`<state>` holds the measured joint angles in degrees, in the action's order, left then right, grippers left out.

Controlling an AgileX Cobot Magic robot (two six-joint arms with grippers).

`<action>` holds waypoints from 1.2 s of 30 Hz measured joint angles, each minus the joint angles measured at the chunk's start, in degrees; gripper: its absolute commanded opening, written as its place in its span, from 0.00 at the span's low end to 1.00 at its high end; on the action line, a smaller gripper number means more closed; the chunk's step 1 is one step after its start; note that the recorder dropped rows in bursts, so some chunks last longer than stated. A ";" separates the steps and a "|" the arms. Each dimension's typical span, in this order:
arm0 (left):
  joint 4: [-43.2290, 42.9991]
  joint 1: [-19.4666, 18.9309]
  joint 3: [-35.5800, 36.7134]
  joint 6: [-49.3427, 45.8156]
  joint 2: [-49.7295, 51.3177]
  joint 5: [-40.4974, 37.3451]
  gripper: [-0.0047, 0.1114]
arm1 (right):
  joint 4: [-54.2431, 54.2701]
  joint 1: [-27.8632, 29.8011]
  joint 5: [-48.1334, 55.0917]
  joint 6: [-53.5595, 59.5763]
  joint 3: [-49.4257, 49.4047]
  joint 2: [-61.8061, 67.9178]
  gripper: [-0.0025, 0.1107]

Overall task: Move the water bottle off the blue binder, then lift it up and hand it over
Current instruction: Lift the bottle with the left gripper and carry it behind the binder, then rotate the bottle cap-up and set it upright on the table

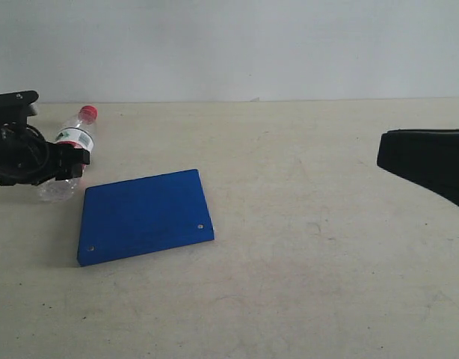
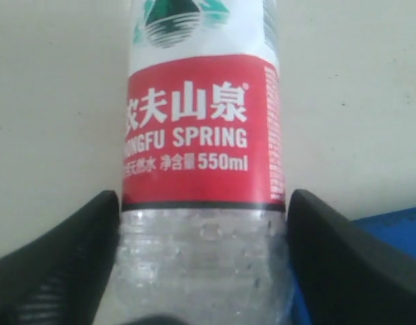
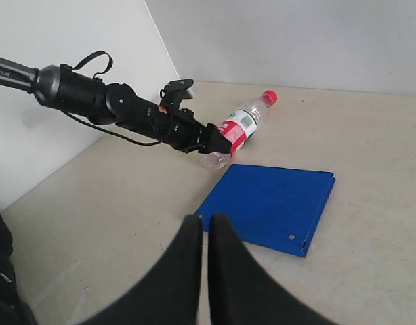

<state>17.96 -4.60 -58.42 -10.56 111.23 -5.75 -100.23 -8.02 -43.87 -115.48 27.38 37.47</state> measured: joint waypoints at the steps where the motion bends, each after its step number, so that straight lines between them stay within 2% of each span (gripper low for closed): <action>1: 0.13 0.00 -0.62 0.13 0.00 -1.08 0.50 | 0.00 0.00 0.00 0.00 0.00 0.00 0.02; 6: 0.59 0.23 -2.62 0.26 0.00 -3.60 0.52 | 0.00 0.00 0.00 0.00 0.00 0.00 0.02; 9: 2.04 0.72 -3.39 0.36 0.12 -3.99 0.63 | 0.00 0.00 0.00 0.00 0.00 0.00 0.02; 11: 3.15 1.04 -4.60 0.36 0.12 -4.21 0.66 | 0.00 0.00 -0.11 0.00 0.00 0.00 0.02; 18: 3.55 1.29 -7.79 0.36 1.91 -4.11 0.65 | 0.00 0.00 -1.02 0.00 0.00 0.00 0.02; 26: 4.53 1.40 -14.36 0.36 10.07 -7.69 0.65 | 0.00 0.00 -3.48 0.00 0.00 0.00 0.02; 36: 4.86 3.49 -22.56 0.36 10.35 -8.66 0.65 | 0.00 0.00 -4.02 -0.13 0.00 0.00 0.02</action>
<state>22.81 -1.11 -80.98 -10.19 121.58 -14.41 -100.23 -8.02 -47.89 -115.61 27.38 37.47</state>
